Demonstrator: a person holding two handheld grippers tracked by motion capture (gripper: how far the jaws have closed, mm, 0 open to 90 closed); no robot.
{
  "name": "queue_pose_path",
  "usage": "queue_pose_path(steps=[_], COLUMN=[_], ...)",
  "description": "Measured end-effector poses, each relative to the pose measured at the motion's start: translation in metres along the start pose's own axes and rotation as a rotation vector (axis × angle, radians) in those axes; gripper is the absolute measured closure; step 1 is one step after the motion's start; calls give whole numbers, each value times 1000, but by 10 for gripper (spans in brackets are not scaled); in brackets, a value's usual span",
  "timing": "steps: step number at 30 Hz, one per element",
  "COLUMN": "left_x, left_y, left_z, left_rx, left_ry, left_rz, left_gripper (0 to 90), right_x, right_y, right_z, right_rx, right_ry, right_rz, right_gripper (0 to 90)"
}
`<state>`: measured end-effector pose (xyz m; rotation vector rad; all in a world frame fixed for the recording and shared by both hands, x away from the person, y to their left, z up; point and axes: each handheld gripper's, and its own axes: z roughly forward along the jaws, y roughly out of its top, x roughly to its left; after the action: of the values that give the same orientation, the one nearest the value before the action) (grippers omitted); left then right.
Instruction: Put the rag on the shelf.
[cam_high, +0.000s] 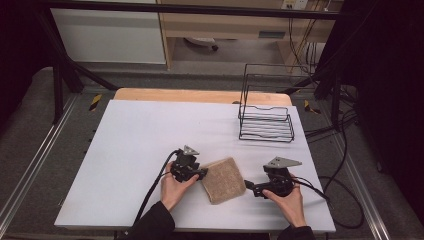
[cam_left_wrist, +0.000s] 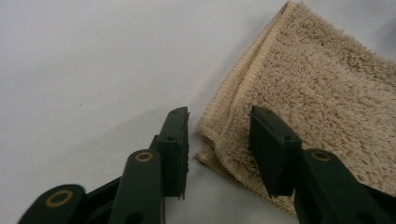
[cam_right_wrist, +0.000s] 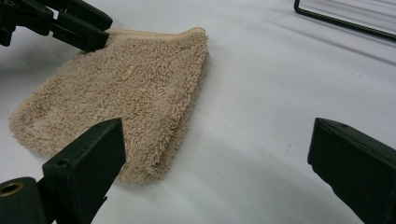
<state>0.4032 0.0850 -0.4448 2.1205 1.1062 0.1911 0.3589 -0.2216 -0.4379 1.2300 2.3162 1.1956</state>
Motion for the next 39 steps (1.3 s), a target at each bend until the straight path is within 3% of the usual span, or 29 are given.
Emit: queue_pose_path(steps=[12, 22, 29, 39], left_x=[-3, -4, -1, -4], left_y=[0, -3, -4, -3], left_z=[0, 0, 0, 1], left_rx=[15, -7, -17, -4], left_ry=[9, -11, -24, -2], left_rz=[-16, -27, -26, -4], left_gripper=[643, 771, 801, 803], right_x=[0, -1, -3, -2], right_y=[1, 3, 9, 31], right_z=[0, 2, 10, 33], right_rx=[1, -9, -23, -6], right_ry=[17, 37, 60, 55], right_rz=[13, 33, 73, 42], right_gripper=[51, 61, 66, 47])
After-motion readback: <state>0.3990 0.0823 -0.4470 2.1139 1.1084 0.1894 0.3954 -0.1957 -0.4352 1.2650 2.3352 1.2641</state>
